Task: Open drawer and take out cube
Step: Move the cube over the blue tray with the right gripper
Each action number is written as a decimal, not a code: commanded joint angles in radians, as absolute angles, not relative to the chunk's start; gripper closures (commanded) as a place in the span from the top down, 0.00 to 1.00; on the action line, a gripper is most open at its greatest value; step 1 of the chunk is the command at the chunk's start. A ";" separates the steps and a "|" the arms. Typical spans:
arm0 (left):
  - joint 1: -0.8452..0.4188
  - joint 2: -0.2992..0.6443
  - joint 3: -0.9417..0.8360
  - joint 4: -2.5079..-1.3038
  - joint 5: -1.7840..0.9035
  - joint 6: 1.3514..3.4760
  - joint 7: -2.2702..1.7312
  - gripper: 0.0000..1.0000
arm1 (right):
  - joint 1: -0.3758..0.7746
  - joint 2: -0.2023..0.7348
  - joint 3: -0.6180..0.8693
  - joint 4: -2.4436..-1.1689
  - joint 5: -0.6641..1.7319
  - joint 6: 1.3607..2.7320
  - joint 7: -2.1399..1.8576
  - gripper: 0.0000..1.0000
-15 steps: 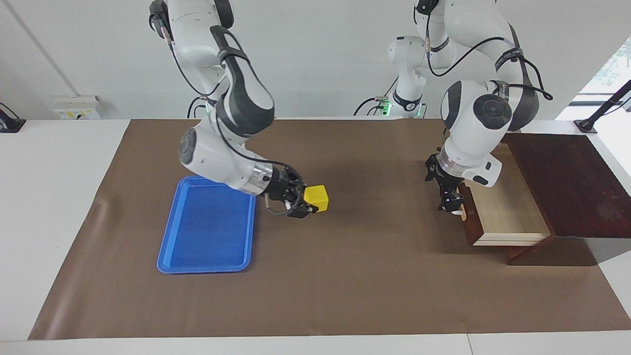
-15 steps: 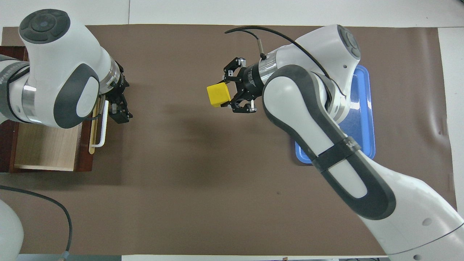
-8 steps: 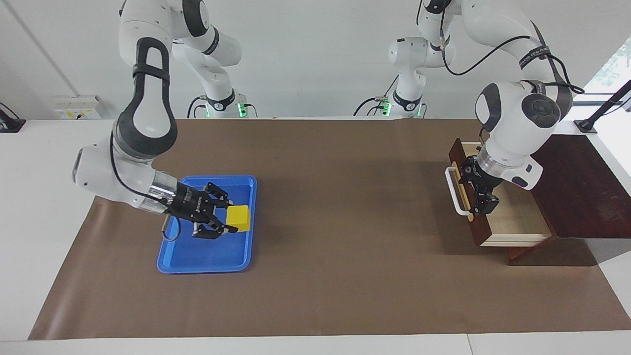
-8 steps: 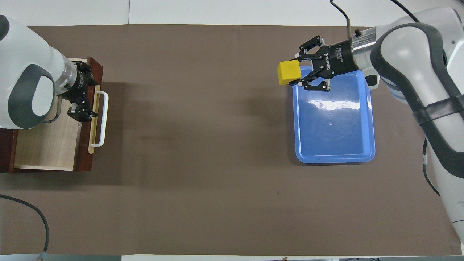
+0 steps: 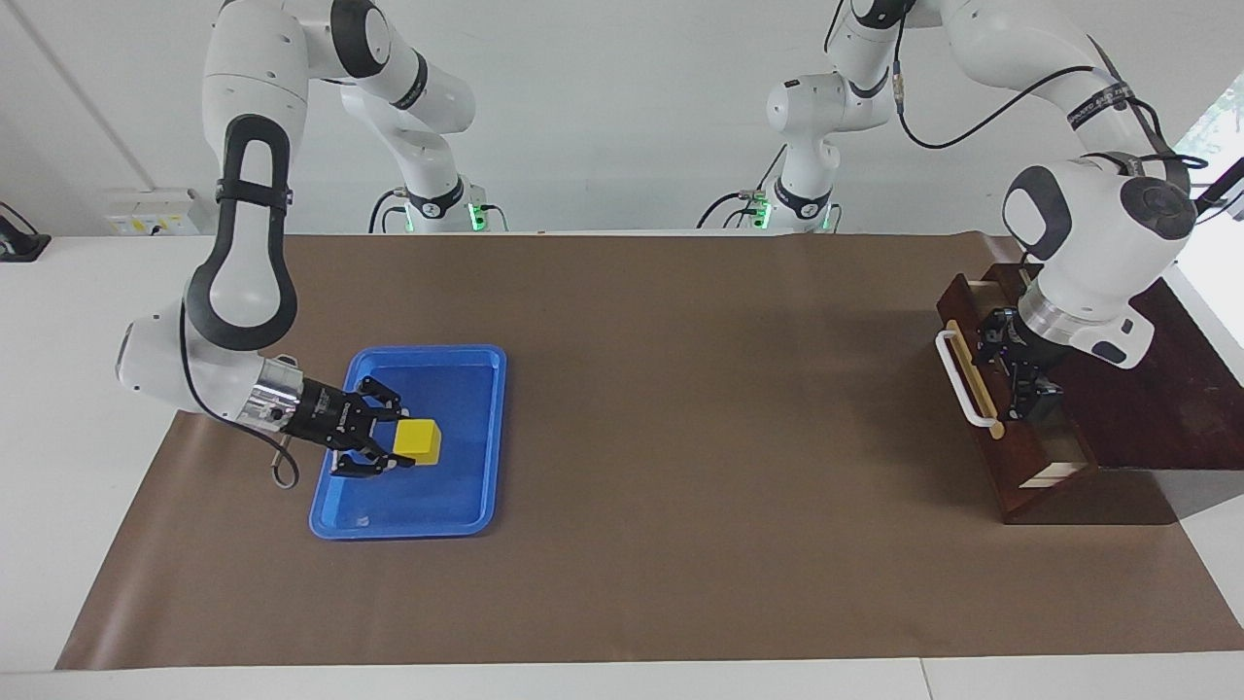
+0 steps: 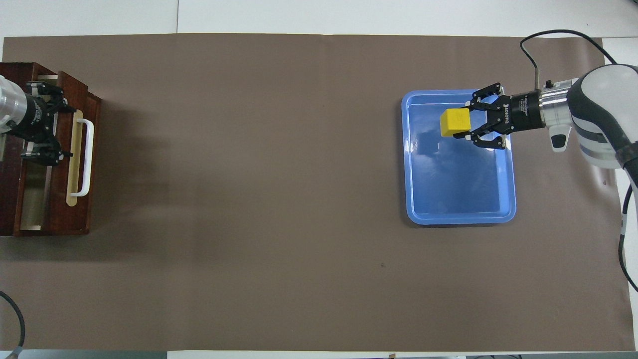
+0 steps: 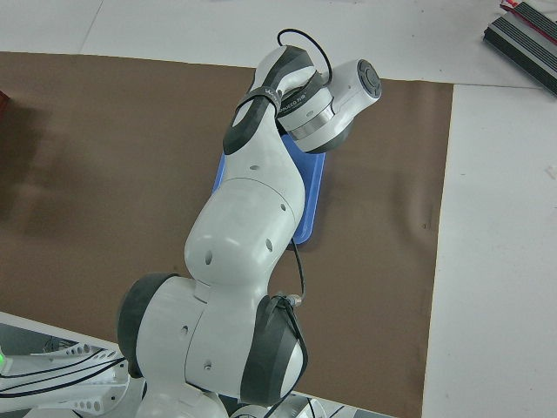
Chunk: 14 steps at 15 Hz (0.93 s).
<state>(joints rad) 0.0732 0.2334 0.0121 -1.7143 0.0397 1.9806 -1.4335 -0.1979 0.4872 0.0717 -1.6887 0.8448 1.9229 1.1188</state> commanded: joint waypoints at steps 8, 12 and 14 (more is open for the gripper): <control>0.137 0.210 0.011 -1.732 0.064 1.994 -1.286 1.00 | -0.213 0.405 0.074 -1.943 0.922 2.045 0.914 0.00; 0.123 0.160 -0.003 -1.680 0.069 1.852 -1.065 1.00 | -0.229 0.400 0.074 -1.960 0.922 2.037 0.884 0.00; 0.103 0.112 -0.006 -1.680 0.058 1.816 -0.939 1.00 | -0.232 0.393 0.074 -1.980 0.922 2.045 0.874 0.00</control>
<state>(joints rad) 0.1216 0.1720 -0.0082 -1.6753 0.0490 1.8712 -1.0513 -0.2145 0.4306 0.0652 -1.9232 0.8919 2.0254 0.9198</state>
